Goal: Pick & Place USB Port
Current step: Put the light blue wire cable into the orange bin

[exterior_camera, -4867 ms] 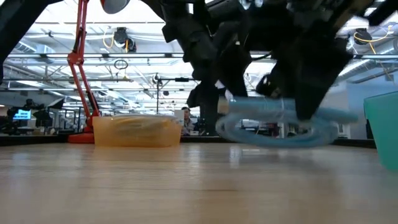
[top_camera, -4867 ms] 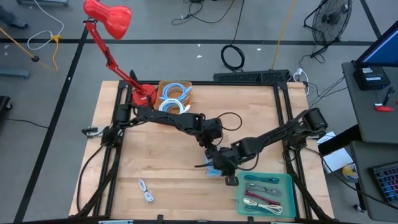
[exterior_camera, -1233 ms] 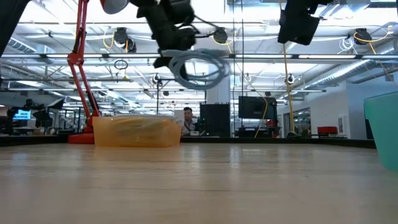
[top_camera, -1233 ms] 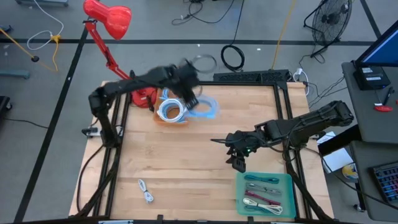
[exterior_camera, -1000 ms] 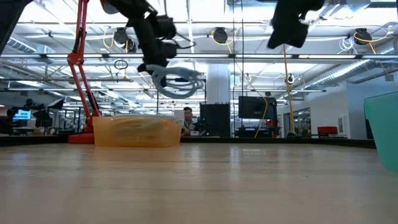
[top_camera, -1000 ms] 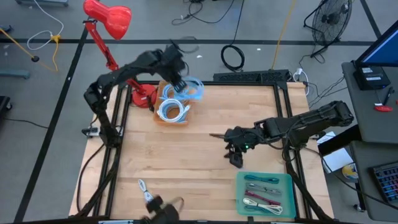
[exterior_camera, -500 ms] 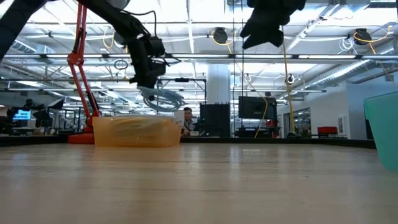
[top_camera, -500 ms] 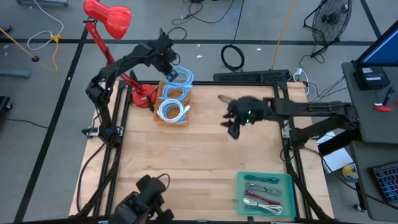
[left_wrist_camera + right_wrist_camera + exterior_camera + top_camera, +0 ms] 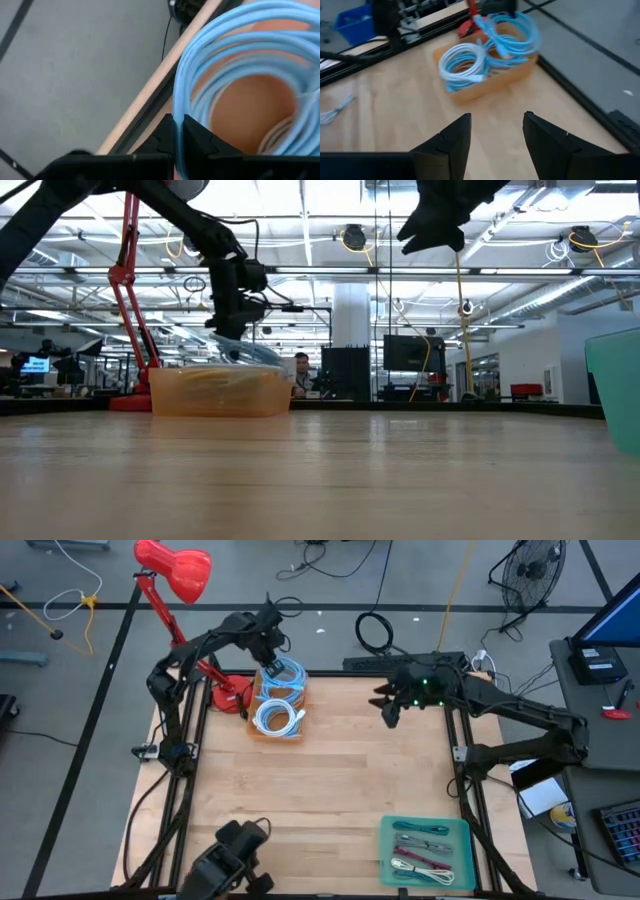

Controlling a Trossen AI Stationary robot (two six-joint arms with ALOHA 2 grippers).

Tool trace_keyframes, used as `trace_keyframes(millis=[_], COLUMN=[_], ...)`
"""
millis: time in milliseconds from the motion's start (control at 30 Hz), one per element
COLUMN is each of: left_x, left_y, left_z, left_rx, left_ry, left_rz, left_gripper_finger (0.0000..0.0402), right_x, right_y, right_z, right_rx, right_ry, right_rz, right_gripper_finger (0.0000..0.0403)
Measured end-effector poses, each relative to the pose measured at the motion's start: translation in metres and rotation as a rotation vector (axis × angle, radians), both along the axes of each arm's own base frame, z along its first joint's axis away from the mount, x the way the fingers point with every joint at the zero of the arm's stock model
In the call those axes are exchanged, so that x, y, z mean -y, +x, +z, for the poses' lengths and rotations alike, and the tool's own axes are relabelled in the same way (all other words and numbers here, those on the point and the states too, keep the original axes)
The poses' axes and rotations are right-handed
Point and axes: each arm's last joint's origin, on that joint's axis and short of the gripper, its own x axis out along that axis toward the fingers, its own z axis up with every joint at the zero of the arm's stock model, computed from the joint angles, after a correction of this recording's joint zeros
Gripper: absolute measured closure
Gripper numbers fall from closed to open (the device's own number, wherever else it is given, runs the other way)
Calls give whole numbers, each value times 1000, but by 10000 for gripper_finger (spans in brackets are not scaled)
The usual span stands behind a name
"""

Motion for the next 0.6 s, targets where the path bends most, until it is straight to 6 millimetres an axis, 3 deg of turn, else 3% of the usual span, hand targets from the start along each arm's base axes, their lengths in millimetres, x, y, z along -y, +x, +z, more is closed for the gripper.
trace_keyframes(millis=[200, 367, 600], left_x=[-5, 2, 7], left_y=[-20, -19, -11], left_z=[-15, -30, -29], left_rx=[-40, -58, -28], left_ry=[-59, -76, -66], left_rz=[25, -21, -58], left_gripper_finger=[389, 389, 389], right_x=[15, 24, 34], right_y=[-6, -9, -12], right_z=[0, 2, 1], right_rx=[3, 23, 25], right_ry=[-4, -13, 1], right_rz=[-68, -108, -135], right_gripper_finger=[234, 234, 234])
